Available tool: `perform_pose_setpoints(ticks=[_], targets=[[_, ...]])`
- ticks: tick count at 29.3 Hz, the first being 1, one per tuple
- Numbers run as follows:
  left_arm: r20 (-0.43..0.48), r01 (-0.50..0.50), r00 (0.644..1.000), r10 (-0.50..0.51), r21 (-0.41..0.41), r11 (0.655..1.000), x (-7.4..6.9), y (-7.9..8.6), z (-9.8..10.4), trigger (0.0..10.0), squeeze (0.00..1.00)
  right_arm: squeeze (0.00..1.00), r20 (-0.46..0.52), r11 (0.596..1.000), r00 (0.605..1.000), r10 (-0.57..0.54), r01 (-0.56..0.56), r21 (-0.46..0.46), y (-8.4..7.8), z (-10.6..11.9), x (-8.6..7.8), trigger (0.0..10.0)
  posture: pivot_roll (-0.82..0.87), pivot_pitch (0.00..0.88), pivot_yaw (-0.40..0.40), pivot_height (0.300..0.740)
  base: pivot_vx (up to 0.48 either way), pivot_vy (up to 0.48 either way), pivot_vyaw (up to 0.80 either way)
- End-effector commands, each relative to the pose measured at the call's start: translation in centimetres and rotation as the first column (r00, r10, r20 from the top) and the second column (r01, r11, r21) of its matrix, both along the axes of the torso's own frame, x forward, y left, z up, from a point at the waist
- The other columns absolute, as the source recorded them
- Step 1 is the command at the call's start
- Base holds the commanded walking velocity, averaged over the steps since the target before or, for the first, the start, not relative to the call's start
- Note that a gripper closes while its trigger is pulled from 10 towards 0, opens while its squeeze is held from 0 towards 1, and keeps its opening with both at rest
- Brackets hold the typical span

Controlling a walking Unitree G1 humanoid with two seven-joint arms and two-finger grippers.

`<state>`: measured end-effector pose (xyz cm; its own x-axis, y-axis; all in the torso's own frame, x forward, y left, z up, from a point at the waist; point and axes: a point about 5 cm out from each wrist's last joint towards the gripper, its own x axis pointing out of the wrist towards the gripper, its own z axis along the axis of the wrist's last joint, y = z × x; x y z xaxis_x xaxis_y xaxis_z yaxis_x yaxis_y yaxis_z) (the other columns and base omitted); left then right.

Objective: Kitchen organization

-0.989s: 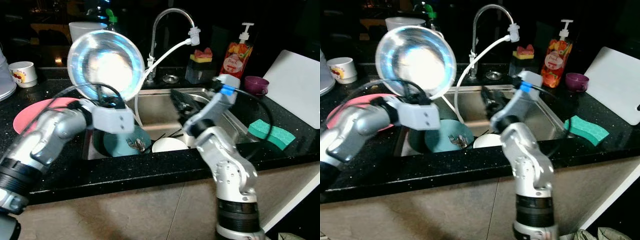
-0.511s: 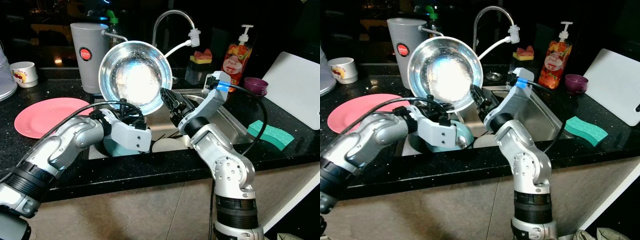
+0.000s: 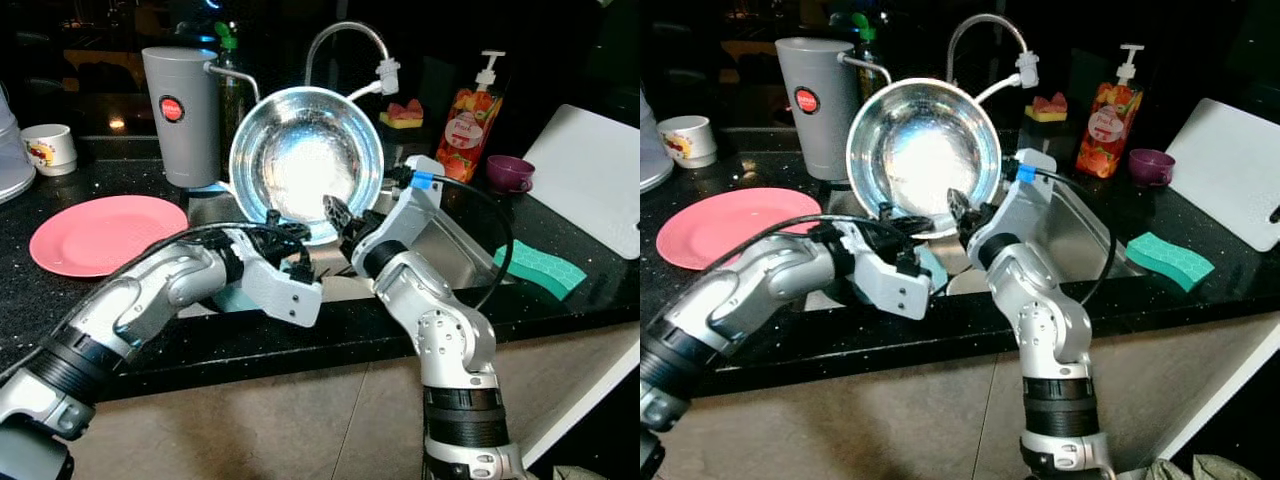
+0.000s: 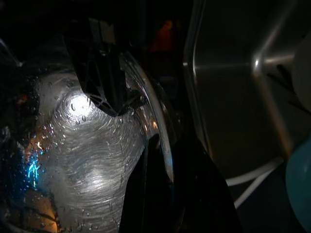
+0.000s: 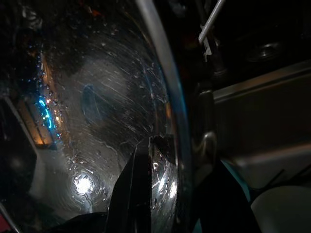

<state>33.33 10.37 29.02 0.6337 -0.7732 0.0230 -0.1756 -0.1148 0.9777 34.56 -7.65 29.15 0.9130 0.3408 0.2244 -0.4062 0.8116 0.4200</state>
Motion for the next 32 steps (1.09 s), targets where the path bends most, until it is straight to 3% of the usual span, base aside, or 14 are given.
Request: perform_pose_setpoints(ticks=[1, 14, 15, 17, 18, 25, 26, 27, 28, 32], targets=[[0.009, 0.081, 0.997, -0.082, 0.041, 0.996, -0.86, -1.24, -0.52, 10.0, 0.00, 0.00, -0.025, 0.997, 0.997, -0.069, 0.068, -0.043, -0.59, -0.42, 0.61, 0.0, 0.15, 0.071, -0.086, 0.740, 0.000, 0.000, 0.00], [-0.015, 0.069, 0.998, -0.069, 0.035, 0.997, -0.59, -1.47, -1.43, 10.0, 0.00, 0.00, -0.047, 0.995, 0.994, -0.103, 0.102, -0.019, -0.84, -0.80, 0.87, 0.0, 0.15, 0.082, -0.084, 0.740, 0.000, 0.000, 0.00], [-0.014, 0.065, 0.998, -0.065, 0.032, 0.997, -0.51, -1.46, -1.46, 10.0, 0.26, 0.00, -0.046, 0.995, 0.994, -0.101, 0.101, -0.017, -0.82, -0.79, 0.86, 0.0, 0.15, 0.083, -0.084, 0.740, 0.000, 0.000, 0.00], [-0.020, 0.059, 0.998, -0.059, 0.027, 0.998, -0.42, -1.44, -1.50, 10.0, 0.26, 0.00, -0.046, 0.995, 0.994, -0.101, 0.100, -0.016, -0.80, -0.79, 0.85, 0.0, 0.15, 0.083, -0.084, 0.740, 0.000, 0.000, 0.00], [-0.027, 0.051, 0.998, -0.051, 0.012, 0.999, -0.22, -1.44, -1.51, 10.0, 1.00, 0.00, -0.048, 0.995, 0.994, -0.100, 0.100, -0.015, -0.78, -0.80, 0.87, 0.0, 0.15, 0.083, -0.084, 0.740, 0.000, 0.000, 0.00], [-0.009, 0.046, 0.999, -0.046, -0.005, 0.999, -0.08, -1.50, -1.38, 10.0, 1.00, 0.00, -0.050, 0.995, 0.994, -0.100, 0.100, -0.015, -0.74, -0.81, 0.94, 0.0, 0.15, 0.084, -0.083, 0.740, 0.000, 0.000, 0.00], [-0.002, 0.048, 0.999, -0.048, -0.009, 0.999, -0.12, -1.52, -1.34, 10.0, 0.00, 0.00, -0.050, 0.995, 0.993, -0.104, 0.103, -0.014, -0.78, -0.81, 0.95, 3.1, 0.15, 0.084, -0.083, 0.740, 0.000, 0.000, 0.00], [-0.002, 0.048, 0.999, -0.048, -0.009, 0.999, -0.12, -1.52, -1.34, 10.0, 0.00, 0.00, -0.050, 0.995, 0.993, -0.104, 0.103, -0.014, -0.78, -0.81, 0.95, 3.1, 0.15, 0.084, -0.083, 0.740, 0.000, 0.000, 0.00], [0.004, 0.048, 0.999, -0.048, -0.015, 0.999, -0.15, -1.49, -1.30, 10.0, 0.00, 0.00, -0.050, 0.994, 0.993, -0.109, 0.108, -0.012, -0.85, -0.82, 0.98, 10.0, 0.15, 0.086, -0.082, 0.740, 0.000, 0.000, 0.00], [-0.013, 0.038, 0.999, -0.038, -0.042, 0.998, -0.23, -1.22, -1.19, 10.0, 0.00, 0.00, -0.060, 0.988, 0.986, -0.154, 0.153, -0.016, -1.44, -1.06, 1.32, 10.0, 0.15, 0.086, -0.082, 0.740, 0.000, 0.000, 0.00]])
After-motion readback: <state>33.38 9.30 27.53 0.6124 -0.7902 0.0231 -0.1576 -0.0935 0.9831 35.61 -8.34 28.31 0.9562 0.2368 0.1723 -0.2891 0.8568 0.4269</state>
